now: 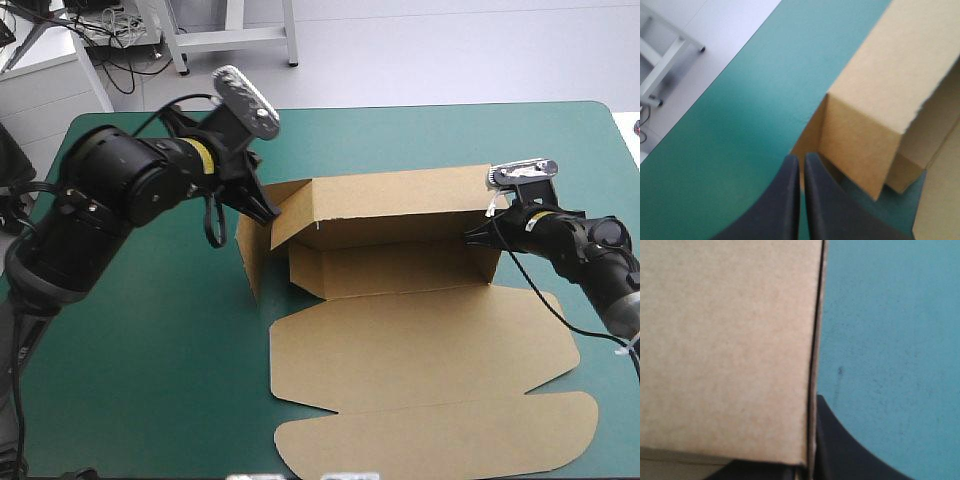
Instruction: Fold the box
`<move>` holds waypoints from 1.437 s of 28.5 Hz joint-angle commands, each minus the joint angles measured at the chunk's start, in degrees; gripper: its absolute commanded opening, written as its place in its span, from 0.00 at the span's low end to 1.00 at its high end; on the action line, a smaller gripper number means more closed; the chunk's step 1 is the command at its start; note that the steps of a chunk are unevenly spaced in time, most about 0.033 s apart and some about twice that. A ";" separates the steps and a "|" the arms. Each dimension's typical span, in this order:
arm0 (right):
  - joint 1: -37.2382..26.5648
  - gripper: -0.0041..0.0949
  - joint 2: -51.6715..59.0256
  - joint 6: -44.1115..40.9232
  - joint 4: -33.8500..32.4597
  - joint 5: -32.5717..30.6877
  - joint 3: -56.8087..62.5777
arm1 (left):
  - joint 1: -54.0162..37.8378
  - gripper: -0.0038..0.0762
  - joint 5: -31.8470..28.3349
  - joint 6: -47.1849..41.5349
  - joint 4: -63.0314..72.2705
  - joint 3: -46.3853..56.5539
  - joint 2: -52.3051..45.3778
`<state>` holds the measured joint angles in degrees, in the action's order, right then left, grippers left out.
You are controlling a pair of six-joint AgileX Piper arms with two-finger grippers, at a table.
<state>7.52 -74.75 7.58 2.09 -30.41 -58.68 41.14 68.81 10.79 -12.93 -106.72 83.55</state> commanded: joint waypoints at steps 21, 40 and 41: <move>-0.34 0.02 1.43 0.24 -0.48 3.75 -1.60 | -10.79 0.06 -9.42 -14.06 -5.02 35.87 -32.58; -0.34 0.02 -4.73 6.62 8.72 -28.44 -27.04 | -10.79 0.06 -16.00 -14.90 -5.64 46.90 -39.69; -0.34 0.02 -6.00 6.62 9.26 -30.72 -28.58 | -10.79 0.06 -16.02 -14.90 -5.64 46.90 -39.69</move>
<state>7.47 -79.71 14.13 8.68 -58.10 -81.67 30.45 57.25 -3.50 -17.34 -58.39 44.15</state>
